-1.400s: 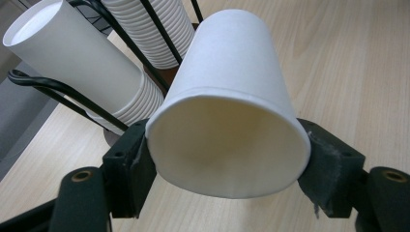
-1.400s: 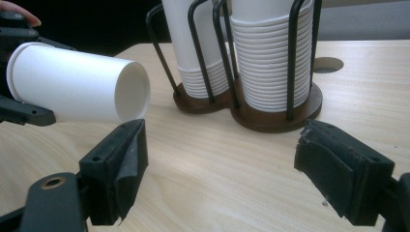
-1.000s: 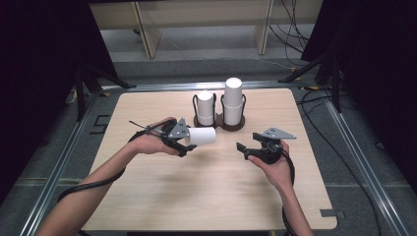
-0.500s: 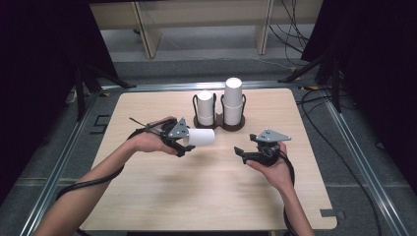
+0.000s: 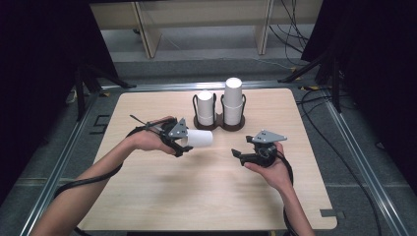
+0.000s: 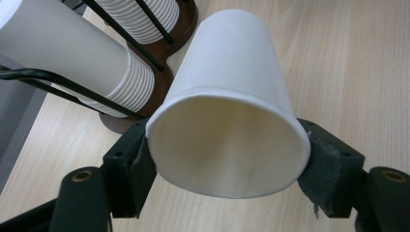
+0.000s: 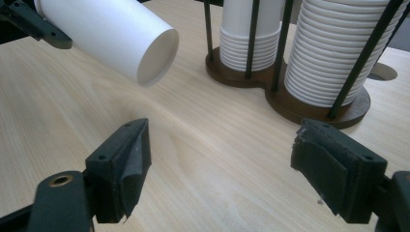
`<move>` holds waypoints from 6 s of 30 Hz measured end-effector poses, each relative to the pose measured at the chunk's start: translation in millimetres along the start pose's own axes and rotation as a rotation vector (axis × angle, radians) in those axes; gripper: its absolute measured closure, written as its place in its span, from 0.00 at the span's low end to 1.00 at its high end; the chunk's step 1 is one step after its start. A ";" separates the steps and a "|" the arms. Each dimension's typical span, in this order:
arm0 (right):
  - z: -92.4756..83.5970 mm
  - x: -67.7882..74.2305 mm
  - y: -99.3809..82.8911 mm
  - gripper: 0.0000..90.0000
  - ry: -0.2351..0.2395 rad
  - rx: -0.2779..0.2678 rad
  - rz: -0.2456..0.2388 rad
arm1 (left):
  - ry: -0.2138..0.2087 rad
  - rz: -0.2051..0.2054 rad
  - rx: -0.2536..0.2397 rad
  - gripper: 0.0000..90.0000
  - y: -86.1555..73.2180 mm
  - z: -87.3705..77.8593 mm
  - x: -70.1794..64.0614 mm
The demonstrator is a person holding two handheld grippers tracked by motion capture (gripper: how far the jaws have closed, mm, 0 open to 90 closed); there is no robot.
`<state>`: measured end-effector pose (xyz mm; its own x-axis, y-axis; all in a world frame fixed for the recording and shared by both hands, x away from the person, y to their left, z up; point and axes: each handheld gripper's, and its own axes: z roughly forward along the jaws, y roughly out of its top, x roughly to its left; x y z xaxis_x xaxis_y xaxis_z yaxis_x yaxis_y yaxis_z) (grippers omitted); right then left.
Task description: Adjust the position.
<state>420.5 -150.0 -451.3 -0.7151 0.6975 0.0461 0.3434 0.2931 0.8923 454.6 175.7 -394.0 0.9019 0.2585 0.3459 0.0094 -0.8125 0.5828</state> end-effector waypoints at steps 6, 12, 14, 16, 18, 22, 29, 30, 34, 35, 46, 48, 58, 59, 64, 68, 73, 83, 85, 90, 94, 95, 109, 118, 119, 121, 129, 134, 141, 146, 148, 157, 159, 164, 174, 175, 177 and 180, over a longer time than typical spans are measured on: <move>1.4 2.0 0.1 0.24 0.012 0.011 0.004 | -0.011 0.018 0.018 0.32 1.4 -1.5 0.2; 1.9 1.4 1.1 0.24 0.014 0.005 -0.024 | -0.021 0.037 0.031 0.32 3.8 -3.8 0.0; 1.9 2.2 1.2 0.24 0.017 0.011 -0.024 | -0.027 0.049 0.040 0.32 4.5 -4.6 0.1; 2.5 3.4 1.2 0.24 0.027 0.015 -0.014 | -0.029 0.059 0.050 0.33 5.1 -5.3 0.6; 2.9 4.6 1.2 0.24 0.022 0.012 -0.004 | -0.029 0.064 0.053 0.33 5.4 -5.6 0.8; 3.4 4.0 2.3 0.24 0.031 0.018 -0.008 | -0.032 0.067 0.056 0.33 5.8 -6.6 1.1; 3.8 6.7 4.0 0.24 0.030 0.022 0.001 | -0.047 0.085 0.075 0.34 6.7 -8.9 2.2; 4.2 5.1 4.5 0.24 0.028 0.016 -0.024 | -0.045 0.092 0.085 0.34 6.9 -9.6 2.6; 5.1 6.0 5.2 0.23 0.044 0.017 -0.015 | -0.046 0.100 0.099 0.34 7.5 -10.8 3.6; 5.6 5.1 5.6 0.24 0.038 0.010 -0.036 | -0.049 0.107 0.103 0.34 8.0 -11.3 3.8; 6.8 6.0 5.3 0.23 0.044 0.014 -0.029 | -0.064 0.135 0.144 0.35 12.5 -13.2 5.0; 6.5 6.2 4.5 0.23 0.029 0.012 -0.028 | -0.065 0.135 0.143 0.35 12.9 -13.3 4.9; 7.6 9.5 5.4 0.23 0.041 0.028 -0.014 | -0.079 0.165 0.183 0.35 17.0 -15.9 5.9; 8.6 8.7 5.7 0.23 0.048 0.022 -0.036 | -0.081 0.171 0.190 0.35 17.6 -16.2 6.0; 10.1 12.4 6.8 0.23 0.063 0.027 -0.035 | -0.093 0.182 0.207 0.35 19.3 -17.0 5.6; 11.3 14.9 7.1 0.23 0.064 0.030 -0.047 | -0.108 0.187 0.225 0.35 20.6 -17.2 5.1; 13.9 16.3 8.6 0.23 0.070 0.026 -0.078 | -0.105 0.204 0.256 0.35 22.9 -17.5 6.0; 16.2 20.2 10.3 0.23 0.088 0.038 -0.067 | -0.108 0.220 0.289 0.35 25.7 -18.7 7.3; 16.9 20.1 10.8 0.23 0.095 0.041 -0.075 | -0.114 0.225 0.300 0.35 26.5 -18.8 6.9; 18.5 20.7 10.5 0.23 0.088 0.033 -0.087 | -0.115 0.230 0.313 0.35 27.3 -19.0 7.3; 19.3 21.5 9.7 0.23 0.092 0.041 -0.088 | -0.116 0.240 0.327 0.35 27.6 -19.3 7.2; 20.0 21.5 9.4 0.23 0.094 0.037 -0.089 | -0.117 0.239 0.328 0.35 27.7 -19.4 7.2; 23.0 24.0 7.2 0.22 0.107 0.046 -0.082 | -0.129 0.258 0.361 0.35 30.3 -21.6 7.2; 24.1 25.4 5.6 0.22 0.108 0.048 -0.074 | -0.133 0.268 0.385 0.35 31.2 -20.7 6.4; 24.1 25.3 5.5 0.22 0.108 0.047 -0.074 | -0.134 0.268 0.390 0.35 31.4 -20.6 6.2; 24.0 25.3 5.4 0.22 0.108 0.048 -0.072 | -0.131 0.274 0.398 0.35 31.6 -20.4 6.1; 25.2 25.6 4.4 0.22 0.134 0.057 -0.061 | -0.141 0.289 0.419 0.35 33.6 -21.8 6.7; 25.1 26.3 4.0 0.22 0.126 0.064 -0.057 | -0.137 0.293 0.427 0.35 34.6 -22.8 7.3; 26.6 26.9 3.0 0.22 0.143 0.059 -0.057 | -0.145 0.306 0.448 0.35 35.3 -24.1 6.8; 27.2 26.9 3.3 0.22 0.158 0.064 -0.058 | -0.147 0.310 0.462 0.35 35.2 -23.4 6.5; 26.1 28.0 3.7 0.22 0.131 0.069 -0.062 | -0.150 0.315 0.466 0.35 35.5 -23.6 6.5; 26.4 28.1 3.0 0.22 0.130 0.068 -0.066 | -0.154 0.326 0.477 0.35 36.4 -24.2 5.8; 27.6 28.4 2.4 0.22 0.137 0.060 -0.060 | -0.156 0.329 0.483 0.35 36.1 -24.0 5.7; 26.8 28.4 2.1 0.22 0.127 0.068 -0.058 | -0.158 0.334 0.495 0.35 35.4 -23.5 5.6; 27.8 28.0 1.8 0.22 0.120 0.060 -0.076 | -0.163 0.346 0.517 0.35 35.9 -23.6 4.7; 27.9 27.7 1.7 0.22 0.117 0.054 -0.081 | -0.165 0.352 0.522 0.35 35.8 -23.3 4.6; 27.7 27.6 1.5 0.22 0.119 0.055 -0.083 | -0.166 0.352 0.524 0.35 35.5 -22.8 4.3; 27.3 27.5 1.3 0.22 0.121 0.059 -0.085 | -0.163 0.357 0.531 0.35 35.3 -22.4 4.5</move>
<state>417.9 -112.6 -461.2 -0.8100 0.5858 0.0285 0.3110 0.3879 0.8676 449.3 159.9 -355.3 0.9425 -0.1230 0.3106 -0.1284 -0.9917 -0.0033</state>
